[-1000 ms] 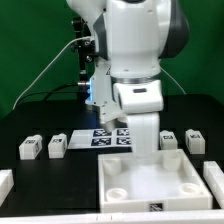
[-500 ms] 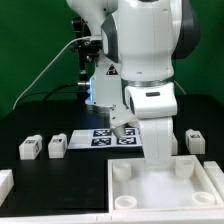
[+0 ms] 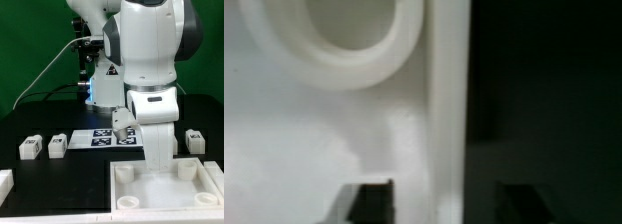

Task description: Assemble one leg

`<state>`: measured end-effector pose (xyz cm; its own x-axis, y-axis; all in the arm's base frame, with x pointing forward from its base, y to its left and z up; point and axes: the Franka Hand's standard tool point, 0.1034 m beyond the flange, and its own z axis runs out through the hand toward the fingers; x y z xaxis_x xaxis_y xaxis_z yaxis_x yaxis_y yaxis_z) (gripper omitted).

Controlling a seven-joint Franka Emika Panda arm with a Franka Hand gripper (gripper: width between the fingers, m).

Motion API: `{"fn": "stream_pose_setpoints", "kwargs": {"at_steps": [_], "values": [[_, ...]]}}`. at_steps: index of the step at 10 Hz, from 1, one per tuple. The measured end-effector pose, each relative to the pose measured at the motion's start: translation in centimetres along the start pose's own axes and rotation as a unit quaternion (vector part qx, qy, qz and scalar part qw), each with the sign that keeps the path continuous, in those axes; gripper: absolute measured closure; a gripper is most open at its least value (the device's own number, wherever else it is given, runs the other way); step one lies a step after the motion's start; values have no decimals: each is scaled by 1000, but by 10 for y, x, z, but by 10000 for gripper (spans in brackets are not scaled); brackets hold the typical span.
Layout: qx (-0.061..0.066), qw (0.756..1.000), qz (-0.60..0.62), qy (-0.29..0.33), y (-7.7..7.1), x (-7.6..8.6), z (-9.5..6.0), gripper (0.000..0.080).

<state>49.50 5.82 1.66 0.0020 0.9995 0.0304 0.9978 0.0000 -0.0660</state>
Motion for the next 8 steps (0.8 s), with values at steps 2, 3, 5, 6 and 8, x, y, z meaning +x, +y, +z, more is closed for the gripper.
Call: {"fn": "stream_pose_setpoints", "kwargs": {"at_steps": [2, 3, 5, 6, 8], "values": [[0, 1000, 1, 0, 0, -1, 0, 270], [0, 1000, 1, 0, 0, -1, 0, 270], [1, 1000, 1, 0, 0, -1, 1, 157], [1, 1000, 1, 0, 0, -1, 1, 157], [1, 1000, 1, 0, 0, -2, 1, 151]]}}
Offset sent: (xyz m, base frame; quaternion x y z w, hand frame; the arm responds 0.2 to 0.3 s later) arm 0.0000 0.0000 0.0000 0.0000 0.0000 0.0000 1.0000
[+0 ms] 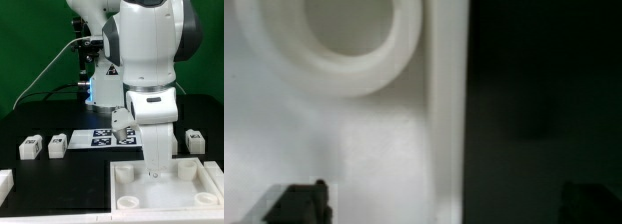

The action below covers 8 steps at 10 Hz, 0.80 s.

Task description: Assemble one leg

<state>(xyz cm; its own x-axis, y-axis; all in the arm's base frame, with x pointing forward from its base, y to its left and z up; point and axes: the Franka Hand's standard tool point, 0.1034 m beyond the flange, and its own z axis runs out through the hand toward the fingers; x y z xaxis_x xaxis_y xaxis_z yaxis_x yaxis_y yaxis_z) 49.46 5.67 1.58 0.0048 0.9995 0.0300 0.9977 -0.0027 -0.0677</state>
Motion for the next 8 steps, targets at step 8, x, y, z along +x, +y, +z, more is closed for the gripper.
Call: {"fn": "stream_pose_setpoints", "kwargs": {"at_steps": [8], "values": [[-8, 970, 242, -6, -23, 33, -46, 150]]}}
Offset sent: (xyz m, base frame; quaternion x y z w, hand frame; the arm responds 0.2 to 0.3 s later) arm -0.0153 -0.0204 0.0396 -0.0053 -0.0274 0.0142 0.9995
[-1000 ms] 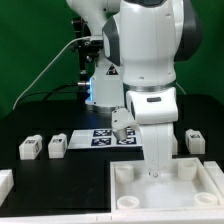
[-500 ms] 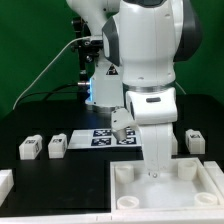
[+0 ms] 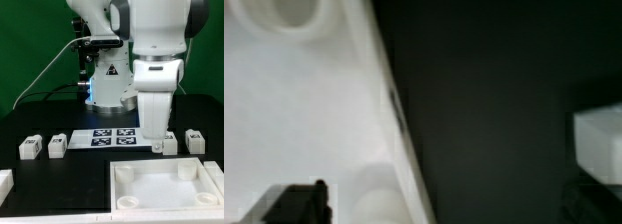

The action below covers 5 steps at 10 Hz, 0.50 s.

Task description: Assemble one leg

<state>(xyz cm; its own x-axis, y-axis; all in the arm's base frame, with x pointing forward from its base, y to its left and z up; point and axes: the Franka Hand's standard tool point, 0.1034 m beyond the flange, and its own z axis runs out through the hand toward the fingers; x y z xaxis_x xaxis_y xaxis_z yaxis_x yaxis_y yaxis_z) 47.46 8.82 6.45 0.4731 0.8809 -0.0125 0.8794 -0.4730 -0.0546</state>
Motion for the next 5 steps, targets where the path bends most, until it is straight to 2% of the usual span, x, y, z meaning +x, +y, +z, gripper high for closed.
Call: {"fn": "stream_pose_setpoints", "kwargs": {"at_steps": [1, 2, 4, 5], "values": [[3, 994, 107, 3, -11, 12, -2, 150], [7, 977, 211, 7, -24, 27, -5, 150], [22, 916, 401, 18, -35, 48, -8, 150], [23, 893, 449, 20, -38, 52, -7, 150]]}}
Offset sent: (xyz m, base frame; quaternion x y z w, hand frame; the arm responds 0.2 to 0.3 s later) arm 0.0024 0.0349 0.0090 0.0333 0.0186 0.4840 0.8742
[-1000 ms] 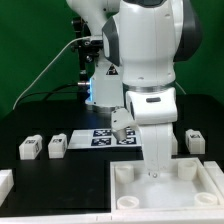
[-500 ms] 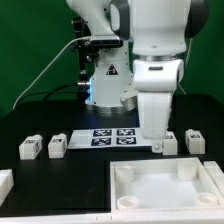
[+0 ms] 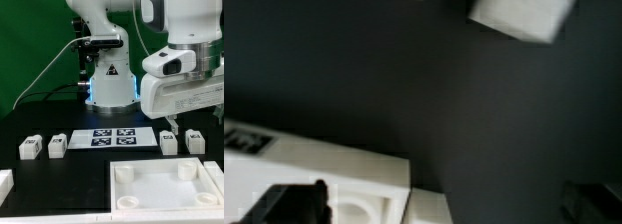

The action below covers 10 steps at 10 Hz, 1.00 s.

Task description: Assemble one leg

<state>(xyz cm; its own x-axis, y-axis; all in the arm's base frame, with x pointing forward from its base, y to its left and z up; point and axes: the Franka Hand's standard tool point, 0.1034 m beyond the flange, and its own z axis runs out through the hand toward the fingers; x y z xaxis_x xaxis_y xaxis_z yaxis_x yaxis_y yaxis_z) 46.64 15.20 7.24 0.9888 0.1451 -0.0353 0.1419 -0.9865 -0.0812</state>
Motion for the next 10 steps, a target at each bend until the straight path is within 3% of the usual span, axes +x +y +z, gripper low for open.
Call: {"fn": "stream_pose_setpoints", "kwargs": {"at_steps": [3, 4, 5, 6, 7, 10], "values": [[0, 999, 34, -32, 1, -3, 0, 150], [0, 998, 54, -36, -5, -5, 2, 150], [-4, 996, 60, -73, -20, -16, 8, 150], [-11, 987, 54, -151, -28, -26, 8, 150], [-13, 977, 56, -203, -34, -26, 9, 150], [-22, 930, 51, -364, -34, -42, 13, 150]]}}
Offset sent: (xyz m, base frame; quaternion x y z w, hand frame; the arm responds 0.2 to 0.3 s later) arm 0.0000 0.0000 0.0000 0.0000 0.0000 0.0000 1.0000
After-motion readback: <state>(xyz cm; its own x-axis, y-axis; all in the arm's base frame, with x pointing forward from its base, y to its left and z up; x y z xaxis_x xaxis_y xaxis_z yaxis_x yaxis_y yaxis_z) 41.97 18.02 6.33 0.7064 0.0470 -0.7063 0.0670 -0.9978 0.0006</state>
